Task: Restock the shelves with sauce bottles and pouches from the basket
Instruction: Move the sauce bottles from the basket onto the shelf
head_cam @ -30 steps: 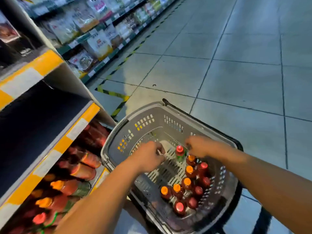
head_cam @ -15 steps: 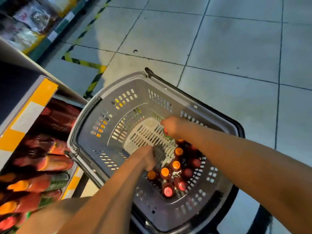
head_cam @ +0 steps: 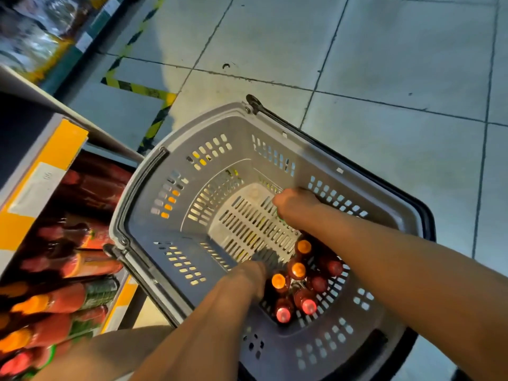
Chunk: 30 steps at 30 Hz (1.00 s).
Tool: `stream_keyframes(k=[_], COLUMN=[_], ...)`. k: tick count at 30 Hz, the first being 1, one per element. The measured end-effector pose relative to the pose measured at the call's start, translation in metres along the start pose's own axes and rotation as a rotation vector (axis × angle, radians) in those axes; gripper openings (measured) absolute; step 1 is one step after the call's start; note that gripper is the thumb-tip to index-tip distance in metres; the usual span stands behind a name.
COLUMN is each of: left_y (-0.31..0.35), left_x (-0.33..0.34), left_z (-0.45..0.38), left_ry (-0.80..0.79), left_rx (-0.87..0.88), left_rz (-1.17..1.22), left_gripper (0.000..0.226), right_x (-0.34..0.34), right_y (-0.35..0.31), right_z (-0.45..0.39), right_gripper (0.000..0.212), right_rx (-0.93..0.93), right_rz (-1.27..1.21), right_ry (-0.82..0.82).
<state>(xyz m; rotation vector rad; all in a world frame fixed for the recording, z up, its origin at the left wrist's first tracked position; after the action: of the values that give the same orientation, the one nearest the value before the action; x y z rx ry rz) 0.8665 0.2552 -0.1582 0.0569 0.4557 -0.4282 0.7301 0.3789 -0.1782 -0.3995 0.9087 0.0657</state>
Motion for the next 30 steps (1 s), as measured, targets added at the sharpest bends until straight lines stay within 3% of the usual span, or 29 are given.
stream_keyframes(k=[8, 10, 13, 18, 24, 30], left_y=[-0.005, -0.009, -0.017, -0.031, -0.047, -0.088], left_x=[-0.007, -0.009, -0.01, -0.026, -0.052, -0.043], left_z=[0.003, 0.007, 0.016, 0.051, 0.121, 0.235], left_ry=[-0.033, -0.013, 0.055, 0.273, 0.574, 0.979], left_rx=[0.005, -0.031, -0.117, -0.258, -0.268, -0.329], left_rz=[0.051, 0.084, 0.167, 0.341, 0.551, 0.753], left_gripper=[0.042, 0.038, 0.04, 0.044, 0.019, 0.013], right_x=[-0.004, -0.009, -0.023, -0.05, -0.084, -0.137], right_y=[0.001, 0.0, -0.007, -0.021, -0.043, -0.103], right_z=[0.012, 0.02, 0.031, 0.051, 0.094, 0.165], right_gripper=[0.009, 0.017, 0.013, 0.013, 0.02, 0.017], right_rx=[-0.009, -0.015, 0.002, -0.01, -0.151, -0.313], right_rz=[-0.071, -0.119, -0.201, -0.271, -0.455, -0.556], right_ry=[0.033, 0.03, 0.005, 0.057, 0.35, 0.541])
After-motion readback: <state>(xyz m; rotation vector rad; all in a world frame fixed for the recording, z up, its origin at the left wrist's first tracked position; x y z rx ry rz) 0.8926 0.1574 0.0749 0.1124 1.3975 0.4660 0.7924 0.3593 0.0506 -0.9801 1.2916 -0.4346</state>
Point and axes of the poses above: each hand's wrist, its own z-axis away from the middle knuckle, its own x-axis out of the palm, y = z × x, the point moved 2 cm from there along -z, towards the middle knuckle, and after that the axes turned 13 degrees about -z, right-handed, at the moved point
